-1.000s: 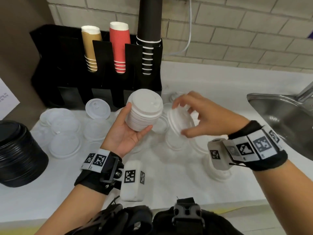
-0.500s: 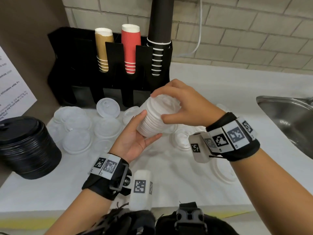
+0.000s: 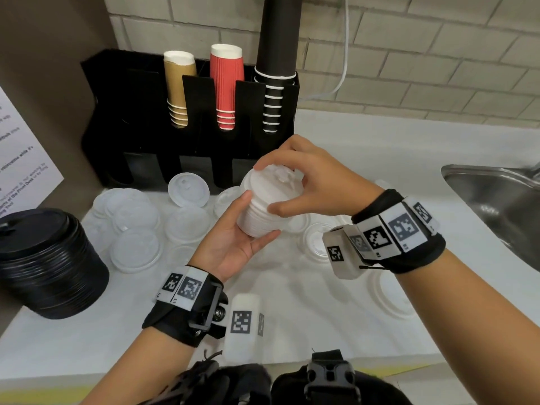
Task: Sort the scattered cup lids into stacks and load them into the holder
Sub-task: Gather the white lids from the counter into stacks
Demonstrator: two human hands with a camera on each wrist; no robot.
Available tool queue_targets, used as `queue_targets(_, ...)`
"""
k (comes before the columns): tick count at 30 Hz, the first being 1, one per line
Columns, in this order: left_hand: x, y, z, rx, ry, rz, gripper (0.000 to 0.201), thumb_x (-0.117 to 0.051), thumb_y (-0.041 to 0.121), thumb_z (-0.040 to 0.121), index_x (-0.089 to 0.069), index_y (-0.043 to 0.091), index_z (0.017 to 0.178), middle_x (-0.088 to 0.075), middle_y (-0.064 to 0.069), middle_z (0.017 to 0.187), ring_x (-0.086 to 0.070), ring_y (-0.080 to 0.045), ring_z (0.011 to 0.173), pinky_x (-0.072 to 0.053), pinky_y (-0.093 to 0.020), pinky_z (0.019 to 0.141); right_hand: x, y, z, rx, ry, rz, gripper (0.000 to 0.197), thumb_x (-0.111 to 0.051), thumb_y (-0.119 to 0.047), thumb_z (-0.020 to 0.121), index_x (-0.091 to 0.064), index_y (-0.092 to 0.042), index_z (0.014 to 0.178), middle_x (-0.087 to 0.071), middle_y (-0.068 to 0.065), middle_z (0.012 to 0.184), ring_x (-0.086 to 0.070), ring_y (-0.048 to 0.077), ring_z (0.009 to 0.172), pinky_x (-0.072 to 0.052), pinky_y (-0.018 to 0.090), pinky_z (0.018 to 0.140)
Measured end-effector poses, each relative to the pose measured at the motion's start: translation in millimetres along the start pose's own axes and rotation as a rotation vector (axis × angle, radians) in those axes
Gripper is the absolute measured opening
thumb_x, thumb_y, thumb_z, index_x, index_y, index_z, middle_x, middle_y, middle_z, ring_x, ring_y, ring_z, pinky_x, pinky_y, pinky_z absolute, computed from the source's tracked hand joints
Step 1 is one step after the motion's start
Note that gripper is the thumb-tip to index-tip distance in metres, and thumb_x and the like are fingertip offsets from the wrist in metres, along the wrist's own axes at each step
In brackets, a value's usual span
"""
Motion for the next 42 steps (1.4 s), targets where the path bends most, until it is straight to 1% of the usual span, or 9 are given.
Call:
queue_targets(3, 6.3, 3.8, 1.6, 0.006, 0.027, -0.039, 0.044, -0.074, 0.043, 0.071, -0.072, 0.023, 0.111, -0.071, -0.006, 0.116, -0.067, -0.024, 0.108, -0.06, -0.031, 0.066, 11.0, 8.0, 0.3, -0.015, 0.042, 0.097, 0.059, -0.079, -0.039, 0.073, -0.055, -0.03, 0.125, -0.044, -0.005, 0.115, -0.049, 0.005, 0.102, -0.044, 0.007, 0.079)
queue_targets(7, 18.2, 12.1, 2.1, 0.008, 0.067, -0.168, 0.065, -0.074, 0.048, 0.067, -0.063, 0.018, 0.124, -0.069, -0.008, 0.119, -0.068, -0.025, 0.106, -0.061, -0.029, 0.062, 32.9, 54.2, -5.0, -0.175, 0.168, 0.109, 0.028, -0.065, -0.034, 0.088, -0.062, -0.025, 0.114, -0.054, -0.002, 0.11, -0.058, 0.012, 0.099, -0.047, 0.014, 0.078)
queue_targets(10, 26.5, 23.4, 0.5, -0.012, 0.076, -0.173, 0.055, -0.069, 0.053, 0.071, -0.072, 0.016, 0.112, -0.07, -0.009, 0.116, -0.069, -0.026, 0.104, -0.061, -0.03, 0.061, -0.6, 104.8, -16.5, -0.391, -0.156, -0.179, 0.027, -0.063, -0.034, 0.09, -0.062, -0.018, 0.112, -0.059, -0.002, 0.106, -0.06, 0.02, 0.1, -0.043, 0.021, 0.079)
queue_targets(12, 32.1, 30.2, -0.3, -0.028, 0.097, -0.153, 0.059, -0.067, 0.054, 0.073, -0.067, 0.018, 0.119, -0.069, -0.009, 0.119, -0.069, -0.026, 0.105, -0.06, -0.031, 0.062, -29.3, 133.2, -32.8, -0.513, -0.386, -0.356, 0.036, -0.061, -0.036, 0.09, -0.059, -0.017, 0.121, -0.057, 0.0, 0.114, -0.056, 0.019, 0.106, -0.04, 0.023, 0.086)
queue_targets(15, 37.2, 37.7, -1.7, -0.043, 0.12, -0.154, 0.062, -0.064, 0.053, 0.075, -0.061, 0.019, 0.127, -0.069, -0.007, 0.12, -0.069, -0.024, 0.105, -0.06, -0.03, 0.063, -52.7, 148.9, -40.4, -0.594, -0.441, -0.375, 0.039, -0.056, -0.027, 0.093, -0.053, -0.018, 0.131, -0.047, 0.006, 0.126, -0.05, 0.024, 0.113, -0.041, 0.032, 0.099)
queue_targets(21, 40.9, 42.3, -7.0, -0.04, 0.123, -0.15, 0.056, -0.062, 0.052, 0.076, -0.064, 0.021, 0.123, -0.069, -0.005, 0.121, -0.069, -0.022, 0.106, -0.06, -0.029, 0.064, -56.0, 148.6, -33.4, -0.59, -0.394, -0.295, 0.03, -0.05, -0.009, 0.09, -0.063, -0.028, 0.11, -0.043, 0.008, 0.122, -0.048, 0.026, 0.107, -0.042, 0.032, 0.092)
queue_targets(27, 45.1, 45.9, -9.9, -0.028, 0.144, -0.158, 0.062, -0.062, 0.051, 0.076, -0.059, 0.02, 0.13, -0.066, -0.006, 0.125, -0.068, -0.022, 0.106, -0.06, -0.029, 0.064, -65.5, 143.4, -11.0, -0.595, -0.337, -0.202, 0.05, -0.046, -0.008, 0.095, -0.041, -0.022, 0.142, -0.036, 0.01, 0.144, -0.036, 0.031, 0.133, -0.031, 0.041, 0.11)
queue_targets(35, 46.4, 49.7, -7.4, -0.034, 0.116, -0.17, 0.058, -0.064, 0.05, 0.076, -0.062, 0.019, 0.126, -0.07, -0.006, 0.117, -0.07, -0.023, 0.103, -0.06, -0.03, 0.063, -99.6, 131.8, 16.6, -0.509, -0.43, -0.209, 0.078, -0.075, -0.026, 0.081, -0.033, -0.026, 0.146, -0.039, 0.008, 0.145, -0.038, 0.027, 0.134, -0.029, 0.033, 0.109)
queue_targets(42, 46.9, 52.7, -1.7, -0.033, 0.087, -0.172, 0.059, -0.063, 0.049, 0.079, -0.059, 0.019, 0.129, -0.068, -0.007, 0.122, -0.067, -0.024, 0.109, -0.061, -0.029, 0.066, -109.4, 132.9, 33.9, -0.459, -0.475, -0.313, 0.072, -0.076, -0.029, 0.078, -0.04, -0.03, 0.141, -0.043, 0.01, 0.14, -0.045, 0.029, 0.127, -0.037, 0.037, 0.107)
Point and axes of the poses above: each hand's wrist, its own z-axis towards the middle knuckle, its own x-axis out of the back of the hand, y = z × x, the point moved 10 cm from there along z, towards the middle knuckle
